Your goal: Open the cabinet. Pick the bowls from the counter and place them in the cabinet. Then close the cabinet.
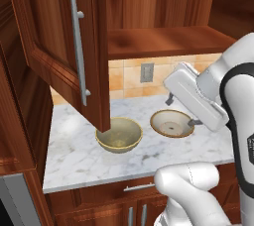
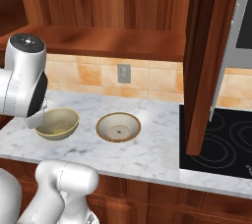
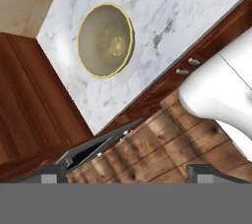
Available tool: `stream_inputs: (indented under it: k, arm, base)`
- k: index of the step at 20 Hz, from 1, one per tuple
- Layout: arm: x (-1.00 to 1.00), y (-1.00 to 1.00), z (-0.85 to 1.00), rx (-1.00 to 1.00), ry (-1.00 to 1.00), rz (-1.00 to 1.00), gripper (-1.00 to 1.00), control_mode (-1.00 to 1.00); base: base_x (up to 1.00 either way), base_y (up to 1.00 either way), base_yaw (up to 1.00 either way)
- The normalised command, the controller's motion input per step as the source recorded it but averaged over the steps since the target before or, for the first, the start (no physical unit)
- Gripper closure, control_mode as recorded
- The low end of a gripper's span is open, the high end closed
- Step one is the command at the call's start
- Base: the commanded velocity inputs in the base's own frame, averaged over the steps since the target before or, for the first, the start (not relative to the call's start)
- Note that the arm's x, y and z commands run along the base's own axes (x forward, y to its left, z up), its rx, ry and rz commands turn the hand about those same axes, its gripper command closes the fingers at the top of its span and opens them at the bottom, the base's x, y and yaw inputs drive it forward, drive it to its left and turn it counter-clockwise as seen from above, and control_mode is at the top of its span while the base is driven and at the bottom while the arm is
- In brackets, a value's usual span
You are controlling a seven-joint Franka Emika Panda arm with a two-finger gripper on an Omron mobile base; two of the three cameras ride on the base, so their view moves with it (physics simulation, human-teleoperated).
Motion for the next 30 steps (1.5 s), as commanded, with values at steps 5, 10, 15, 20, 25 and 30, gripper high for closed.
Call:
stream_inputs:
  k: [5, 10, 15, 20, 25, 30]
  arm:
    - [0.0, -0.19, -0.33, -0.01, 0.0, 0.06, -1.0, -1.0]
    - [0.0, -0.16, -0.38, 0.0, -0.04, 0.06, -1.0, -1.0]
    - [0.0, -0.26, -0.32, -0.02, -0.11, 0.02, -1.0, -1.0]
    - [0.0, -0.38, -0.29, -0.06, -0.15, 0.0, -1.0, -1.0]
    - [0.0, -0.37, -0.18, -0.02, -0.14, 0.0, -1.0, -1.0]
    - [0.0, -0.35, -0.06, 0.0, -0.21, 0.0, -1.0, -1.0]
  base:
    - [0.0, 0.0, 0.0]
    - [0.0, 0.0, 0.0]
    - [0.0, 0.0, 0.0]
    - [0.0, 0.0, 0.0]
    - [0.0, 0.0, 0.0]
    - [0.0, 0.0, 0.0]
